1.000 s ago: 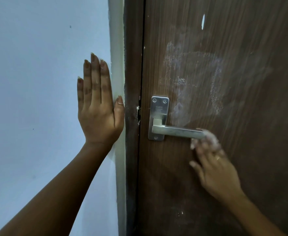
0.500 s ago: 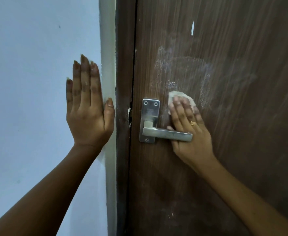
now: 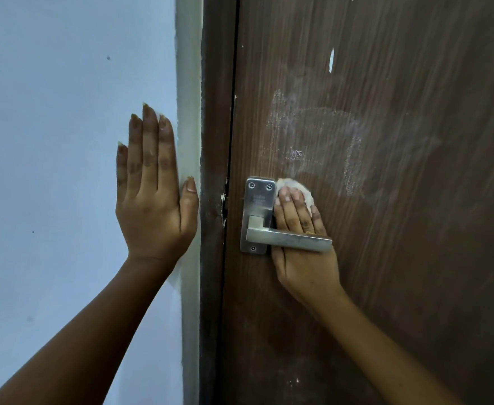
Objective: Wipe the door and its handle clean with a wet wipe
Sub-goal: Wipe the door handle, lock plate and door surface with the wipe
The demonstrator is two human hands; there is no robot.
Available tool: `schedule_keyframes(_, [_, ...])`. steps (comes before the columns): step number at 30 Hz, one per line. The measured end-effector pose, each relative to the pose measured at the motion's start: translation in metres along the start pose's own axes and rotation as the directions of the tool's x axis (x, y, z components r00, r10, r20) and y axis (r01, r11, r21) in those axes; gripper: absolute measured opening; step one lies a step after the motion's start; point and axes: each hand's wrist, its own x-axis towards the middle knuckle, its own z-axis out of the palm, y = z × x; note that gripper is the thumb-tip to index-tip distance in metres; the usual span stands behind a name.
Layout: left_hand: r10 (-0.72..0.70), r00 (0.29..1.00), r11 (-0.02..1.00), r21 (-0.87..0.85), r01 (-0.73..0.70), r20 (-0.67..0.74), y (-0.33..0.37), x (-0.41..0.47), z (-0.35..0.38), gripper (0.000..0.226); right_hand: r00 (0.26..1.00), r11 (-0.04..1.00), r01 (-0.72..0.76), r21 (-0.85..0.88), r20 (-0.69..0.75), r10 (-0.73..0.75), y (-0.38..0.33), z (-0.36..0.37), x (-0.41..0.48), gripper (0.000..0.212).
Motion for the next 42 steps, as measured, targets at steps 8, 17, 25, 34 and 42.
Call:
schedule_keyframes(8, [0.001,1.0,1.0,0.0,-0.001,0.008,0.0,0.0,0.0,0.061,0.989,0.987,-0.139,-0.086,0.047,0.143,0.067,-0.026,-0.028,0.058])
schedule_keyframes(17, [0.017,1.0,1.0,-0.024,-0.017,0.001,0.0,-0.001,0.0,0.061,0.906,0.92,0.372,-0.121,0.264,-0.331,0.094,-0.026,-0.057,0.048])
schedule_keyframes(25, [0.014,1.0,0.999,-0.039,-0.013,0.021,-0.004,-0.003,0.003,0.059,0.993,0.998,0.038,-0.06,0.117,-0.03,0.088,-0.036,-0.019,0.068])
schedule_keyframes(34, [-0.038,0.992,0.994,-0.102,0.05,0.121,-0.013,-0.007,0.011,0.063,0.967,0.971,-0.235,-0.042,0.091,0.238,0.125,-0.044,-0.044,0.063])
schedule_keyframes(42, [-0.022,0.997,0.996,-0.084,0.028,0.073,-0.012,-0.007,0.01,0.061,0.961,0.992,0.051,-0.117,0.277,-0.017,0.121,-0.032,-0.11,0.058])
